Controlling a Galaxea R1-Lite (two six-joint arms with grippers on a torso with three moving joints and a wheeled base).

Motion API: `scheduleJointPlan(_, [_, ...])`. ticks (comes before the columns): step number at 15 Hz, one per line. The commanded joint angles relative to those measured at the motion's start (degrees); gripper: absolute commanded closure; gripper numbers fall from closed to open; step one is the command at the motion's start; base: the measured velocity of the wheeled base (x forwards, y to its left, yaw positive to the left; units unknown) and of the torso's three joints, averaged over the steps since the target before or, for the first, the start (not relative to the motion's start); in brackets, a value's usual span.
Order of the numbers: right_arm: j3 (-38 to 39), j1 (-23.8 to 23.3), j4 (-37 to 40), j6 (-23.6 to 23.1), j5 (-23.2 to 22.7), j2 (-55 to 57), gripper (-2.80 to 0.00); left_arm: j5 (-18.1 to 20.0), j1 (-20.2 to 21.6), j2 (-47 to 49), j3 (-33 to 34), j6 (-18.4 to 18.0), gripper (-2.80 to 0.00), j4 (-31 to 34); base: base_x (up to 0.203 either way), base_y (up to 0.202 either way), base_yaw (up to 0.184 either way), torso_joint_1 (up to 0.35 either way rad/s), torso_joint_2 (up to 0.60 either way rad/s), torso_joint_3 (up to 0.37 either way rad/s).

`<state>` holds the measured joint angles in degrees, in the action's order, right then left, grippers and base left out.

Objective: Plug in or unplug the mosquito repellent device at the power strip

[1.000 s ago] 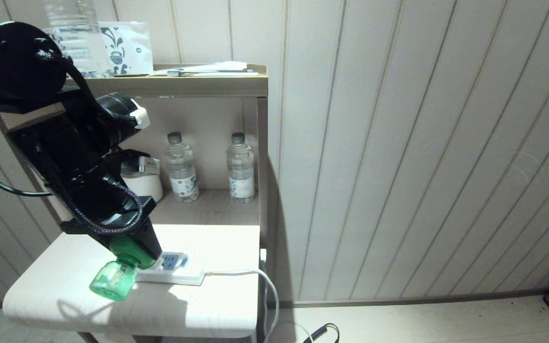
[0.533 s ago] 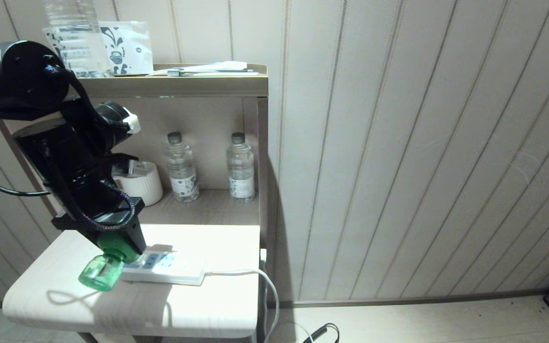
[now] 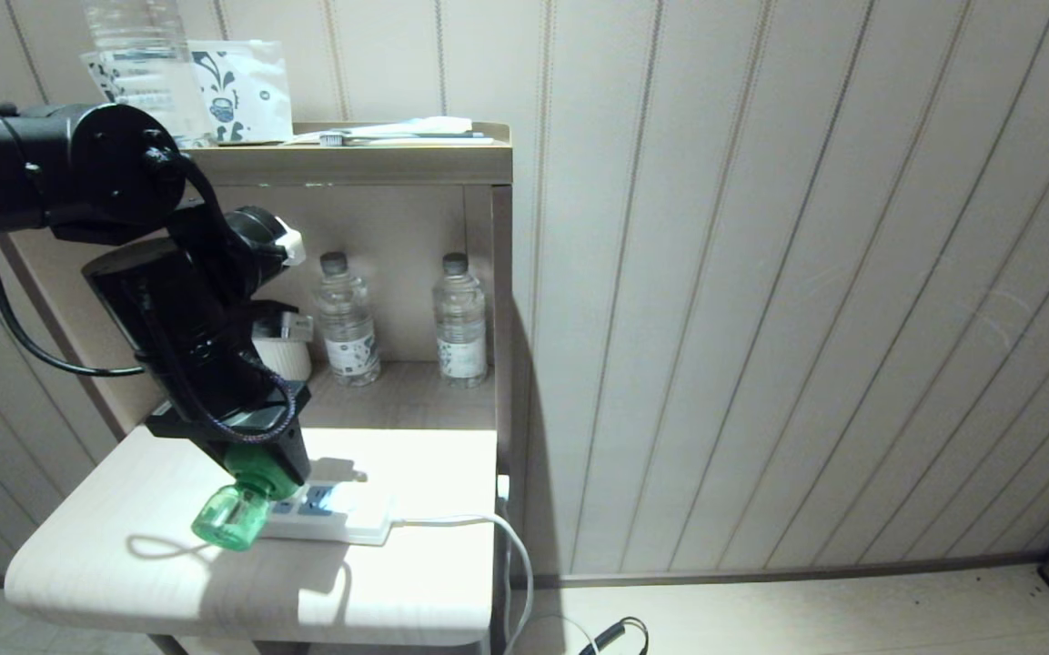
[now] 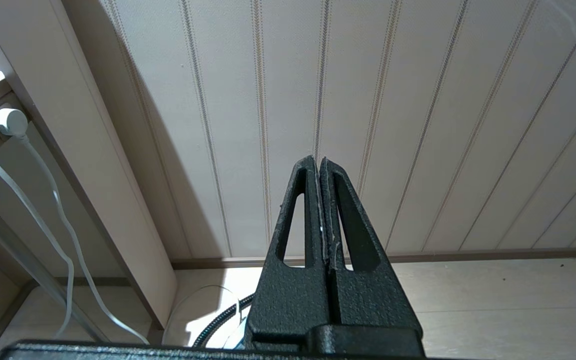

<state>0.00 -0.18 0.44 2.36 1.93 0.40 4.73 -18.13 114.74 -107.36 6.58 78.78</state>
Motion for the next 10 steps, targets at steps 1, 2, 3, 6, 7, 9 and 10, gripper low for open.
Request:
scheduleJointPlan(1, [0.0,0.0,0.0,0.0,0.0,0.0,0.00,0.0,-0.1,1.5,0.0,0.4,0.00,0.1,0.000,0.000,0.000,0.000,0.00,0.000])
scheduleJointPlan(2, [0.0,0.0,0.0,0.0,0.0,0.0,0.00,0.0,-0.1,1.9,0.0,0.4,0.00,-0.4,0.000,0.000,0.000,0.000,0.00,0.000])
scheduleJointPlan(3, [0.0,0.0,0.0,0.0,0.0,0.0,0.00,0.0,-0.2,2.2,0.0,0.5,0.00,-0.7,0.000,0.000,0.000,0.000,0.00,0.000])
scheduleJointPlan(6, [0.0,0.0,0.0,0.0,0.0,0.0,0.00,-0.1,-1.0,2.3,-0.3,0.7,0.00,-1.5,0.000,0.000,0.000,0.000,0.00,0.000])
scheduleJointPlan(7, [0.0,0.0,0.0,0.0,0.0,0.0,0.00,-0.1,-1.2,2.4,-0.4,0.7,0.00,-1.5,0.000,0.000,0.000,0.000,0.00,0.000])
scheduleJointPlan(9, [0.0,0.0,0.0,0.0,0.0,0.0,0.00,-0.1,-1.4,2.8,-0.4,0.8,0.00,-1.7,0.000,0.000,0.000,0.000,0.00,0.000])
scheduleJointPlan(10, [0.0,0.0,0.0,0.0,0.0,0.0,0.00,-0.1,-1.5,2.9,-0.4,0.8,0.00,-2.0,0.000,0.000,0.000,0.000,0.00,0.000])
